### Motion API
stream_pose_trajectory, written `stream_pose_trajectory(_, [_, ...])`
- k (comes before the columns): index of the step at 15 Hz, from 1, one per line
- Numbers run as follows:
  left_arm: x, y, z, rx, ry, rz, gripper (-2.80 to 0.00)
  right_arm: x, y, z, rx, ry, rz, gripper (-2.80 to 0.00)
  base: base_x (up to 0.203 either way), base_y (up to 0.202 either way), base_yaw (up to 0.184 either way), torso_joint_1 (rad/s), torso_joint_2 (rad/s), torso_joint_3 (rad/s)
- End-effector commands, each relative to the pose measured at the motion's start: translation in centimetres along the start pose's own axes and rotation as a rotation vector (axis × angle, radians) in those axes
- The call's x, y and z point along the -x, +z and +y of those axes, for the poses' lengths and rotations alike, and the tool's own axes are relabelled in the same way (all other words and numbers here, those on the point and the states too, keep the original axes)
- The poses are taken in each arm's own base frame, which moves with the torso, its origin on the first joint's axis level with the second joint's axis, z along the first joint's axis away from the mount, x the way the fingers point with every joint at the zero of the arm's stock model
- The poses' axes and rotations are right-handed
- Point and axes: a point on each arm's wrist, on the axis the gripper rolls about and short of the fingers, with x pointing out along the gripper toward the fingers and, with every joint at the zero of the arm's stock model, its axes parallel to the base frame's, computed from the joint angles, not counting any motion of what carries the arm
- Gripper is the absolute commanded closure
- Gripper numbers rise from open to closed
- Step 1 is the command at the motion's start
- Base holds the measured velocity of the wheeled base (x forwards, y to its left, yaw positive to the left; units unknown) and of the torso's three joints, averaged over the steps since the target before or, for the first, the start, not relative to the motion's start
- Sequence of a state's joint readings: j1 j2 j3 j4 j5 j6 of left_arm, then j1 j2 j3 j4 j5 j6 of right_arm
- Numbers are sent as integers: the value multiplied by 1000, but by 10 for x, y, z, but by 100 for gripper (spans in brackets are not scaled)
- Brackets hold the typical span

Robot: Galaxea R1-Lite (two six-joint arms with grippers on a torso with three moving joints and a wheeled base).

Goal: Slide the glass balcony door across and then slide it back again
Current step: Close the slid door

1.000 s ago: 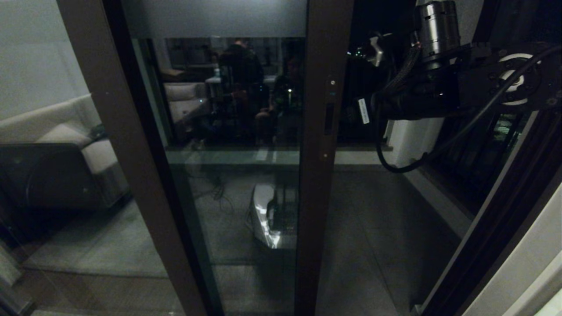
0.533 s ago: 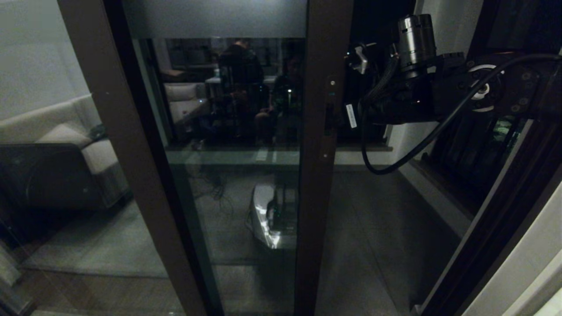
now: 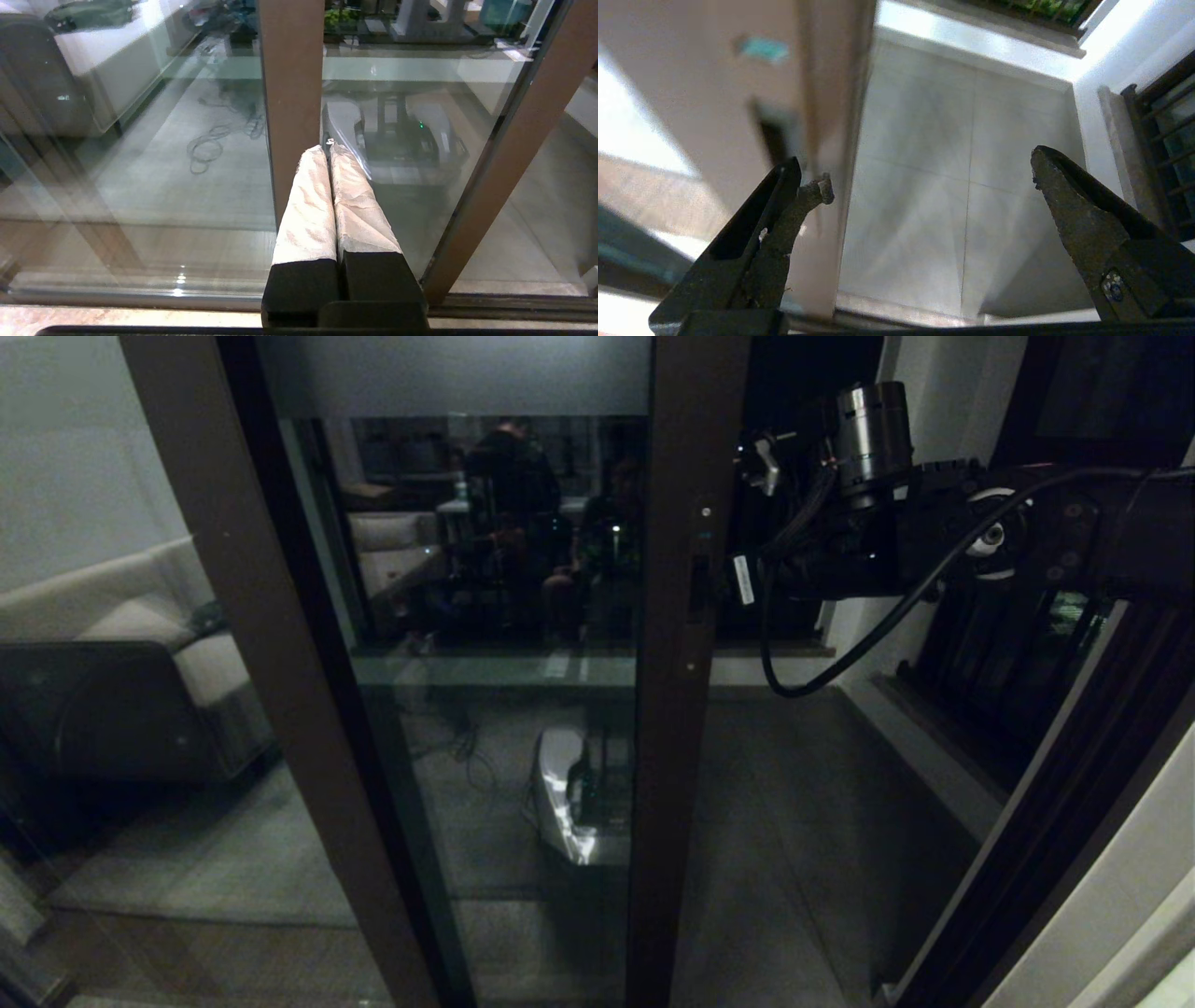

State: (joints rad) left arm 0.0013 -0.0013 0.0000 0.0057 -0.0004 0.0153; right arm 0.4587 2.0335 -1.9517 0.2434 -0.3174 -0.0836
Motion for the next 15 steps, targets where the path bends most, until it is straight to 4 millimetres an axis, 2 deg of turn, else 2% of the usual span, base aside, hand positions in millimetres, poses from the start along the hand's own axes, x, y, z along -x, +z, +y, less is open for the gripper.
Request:
stream_pose_trajectory(1, [0, 0, 0, 0, 1, 2, 0, -11, -5, 0, 2, -16, 8, -280, 0, 0, 0, 0, 0, 0])
stream_pose_trajectory(4, [0, 0, 0, 0, 1, 2, 0, -14, -7, 0, 2, -30, 8, -280, 0, 0, 0, 0, 0, 0])
stream_pose_trajectory(15, [0, 0, 0, 0, 1, 2, 0, -20, -9, -22, 3, -81, 22, -280, 0, 0, 0, 0, 0, 0])
